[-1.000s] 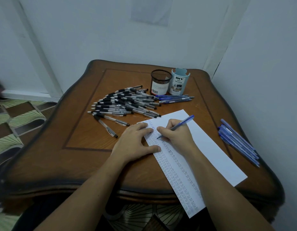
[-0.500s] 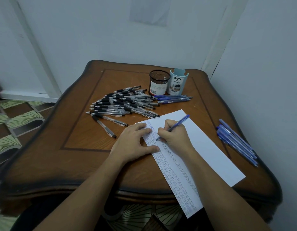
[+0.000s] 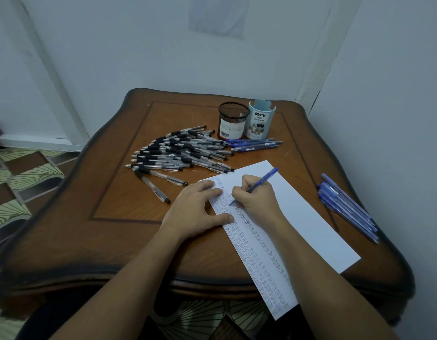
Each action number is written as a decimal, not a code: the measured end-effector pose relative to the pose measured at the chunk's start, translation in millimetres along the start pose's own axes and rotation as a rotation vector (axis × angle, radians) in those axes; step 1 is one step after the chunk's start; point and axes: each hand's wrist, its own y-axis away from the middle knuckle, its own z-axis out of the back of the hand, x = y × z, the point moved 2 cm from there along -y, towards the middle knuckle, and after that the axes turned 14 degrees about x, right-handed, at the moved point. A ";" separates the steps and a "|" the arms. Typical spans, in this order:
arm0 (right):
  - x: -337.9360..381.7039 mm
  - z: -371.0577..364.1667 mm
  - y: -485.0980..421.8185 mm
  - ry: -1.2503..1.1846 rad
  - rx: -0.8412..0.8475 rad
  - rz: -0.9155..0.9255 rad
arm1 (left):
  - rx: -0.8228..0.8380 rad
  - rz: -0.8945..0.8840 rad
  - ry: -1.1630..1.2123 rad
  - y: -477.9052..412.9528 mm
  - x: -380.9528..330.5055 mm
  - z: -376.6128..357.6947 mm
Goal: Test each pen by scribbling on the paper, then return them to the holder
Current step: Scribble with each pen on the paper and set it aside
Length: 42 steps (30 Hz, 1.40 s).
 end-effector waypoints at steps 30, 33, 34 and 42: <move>-1.3 1.3 0.2 0.006 -0.020 0.002 | 0.005 -0.005 0.003 2.1 -2.1 1.0; -1.3 1.8 -0.3 0.020 -0.052 -0.021 | 0.008 0.003 -0.005 1.6 -2.3 1.6; -1.1 4.5 -0.7 -0.019 -0.075 -0.039 | 0.010 0.006 -0.006 1.5 -2.5 1.3; 9.3 15.4 -2.5 -0.393 -0.147 -0.210 | 0.025 0.015 0.003 0.7 -1.6 1.3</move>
